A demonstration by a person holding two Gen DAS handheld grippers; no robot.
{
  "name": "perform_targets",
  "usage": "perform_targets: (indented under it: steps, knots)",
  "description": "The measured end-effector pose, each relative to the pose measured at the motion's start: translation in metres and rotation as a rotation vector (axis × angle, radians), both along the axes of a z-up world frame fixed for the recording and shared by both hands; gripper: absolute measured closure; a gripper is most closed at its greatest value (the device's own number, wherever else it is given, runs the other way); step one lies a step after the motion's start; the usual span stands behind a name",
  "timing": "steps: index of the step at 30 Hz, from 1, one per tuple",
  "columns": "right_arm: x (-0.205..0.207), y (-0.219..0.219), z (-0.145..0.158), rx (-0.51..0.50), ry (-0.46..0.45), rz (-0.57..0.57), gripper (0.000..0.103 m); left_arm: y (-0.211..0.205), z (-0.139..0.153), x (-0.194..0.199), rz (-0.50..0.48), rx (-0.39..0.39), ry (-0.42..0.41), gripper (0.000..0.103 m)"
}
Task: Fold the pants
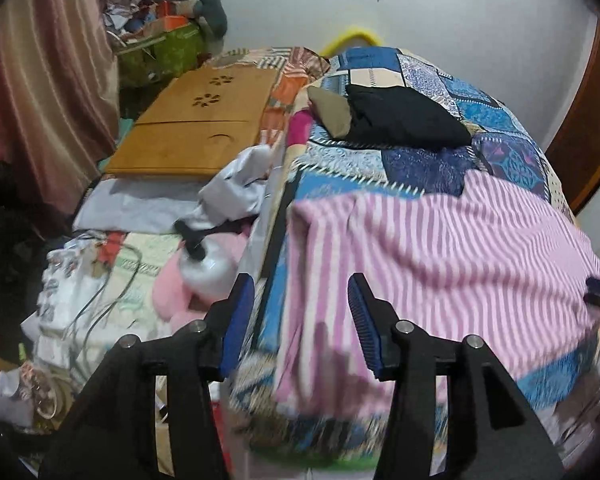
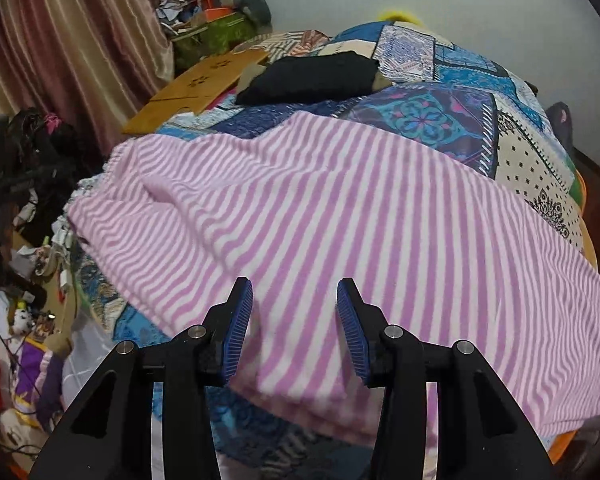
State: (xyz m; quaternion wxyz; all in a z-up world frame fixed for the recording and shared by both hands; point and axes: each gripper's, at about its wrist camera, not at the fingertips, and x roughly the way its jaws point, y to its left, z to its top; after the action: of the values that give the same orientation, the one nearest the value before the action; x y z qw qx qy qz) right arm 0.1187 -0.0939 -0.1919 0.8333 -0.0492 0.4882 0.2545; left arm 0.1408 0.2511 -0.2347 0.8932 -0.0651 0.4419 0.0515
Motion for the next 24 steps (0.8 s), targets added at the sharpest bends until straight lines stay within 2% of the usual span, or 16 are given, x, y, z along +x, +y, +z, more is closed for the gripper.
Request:
perform_targets:
  steps: [3, 7, 10, 12, 14, 18, 21, 24]
  knots:
    - [0.001, -0.003, -0.008, -0.019, 0.014, -0.003, 0.062, 0.002, -0.014, 0.04, -0.011, -0.069, 0.045, 0.054]
    - [-0.001, -0.004, -0.018, -0.026, 0.025, 0.002, 0.062, 0.006, -0.041, 0.085, 0.001, -0.107, 0.117, 0.054]
    - [-0.004, -0.003, -0.019, -0.036, 0.01, 0.007, 0.062, 0.008, -0.058, 0.101, -0.035, -0.191, 0.173, 0.072]
    - [-0.006, -0.003, -0.02, -0.039, 0.003, 0.011, 0.061, 0.008, -0.062, 0.107, -0.031, -0.175, 0.171, 0.075]
    - [-0.007, -0.003, -0.021, -0.038, 0.003, 0.012, 0.061, 0.005, -0.058, 0.112, -0.025, -0.111, 0.159, 0.091]
    - [-0.007, -0.005, -0.022, -0.025, 0.01, 0.007, 0.061, 0.004, -0.059, 0.127, 0.008, -0.006, 0.168, 0.091]
    - [-0.008, -0.006, -0.022, -0.021, 0.009, -0.001, 0.061, -0.002, -0.064, 0.134, -0.007, 0.063, 0.187, 0.091]
    - [-0.009, -0.006, -0.021, -0.03, 0.015, -0.006, 0.061, -0.001, -0.06, 0.134, -0.004, 0.066, 0.193, 0.09]
